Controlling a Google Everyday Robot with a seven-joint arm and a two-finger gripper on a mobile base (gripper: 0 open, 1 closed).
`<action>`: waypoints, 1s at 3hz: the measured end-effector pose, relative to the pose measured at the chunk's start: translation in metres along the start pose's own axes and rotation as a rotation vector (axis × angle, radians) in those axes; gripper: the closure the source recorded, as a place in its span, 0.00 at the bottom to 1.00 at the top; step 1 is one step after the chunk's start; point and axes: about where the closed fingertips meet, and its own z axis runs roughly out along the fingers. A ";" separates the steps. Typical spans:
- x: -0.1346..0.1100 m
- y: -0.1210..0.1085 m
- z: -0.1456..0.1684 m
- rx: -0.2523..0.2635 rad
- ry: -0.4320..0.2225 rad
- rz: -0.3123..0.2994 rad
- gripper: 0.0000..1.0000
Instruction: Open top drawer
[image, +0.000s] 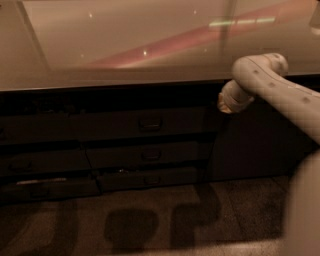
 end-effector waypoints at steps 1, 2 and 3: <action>0.015 0.020 -0.050 0.150 0.087 -0.004 1.00; 0.008 0.073 -0.048 0.170 0.124 -0.029 1.00; -0.009 0.110 -0.026 0.105 0.108 -0.065 0.86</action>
Offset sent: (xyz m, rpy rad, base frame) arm -0.2668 0.0034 -0.2368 -0.1741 0.1778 0.1629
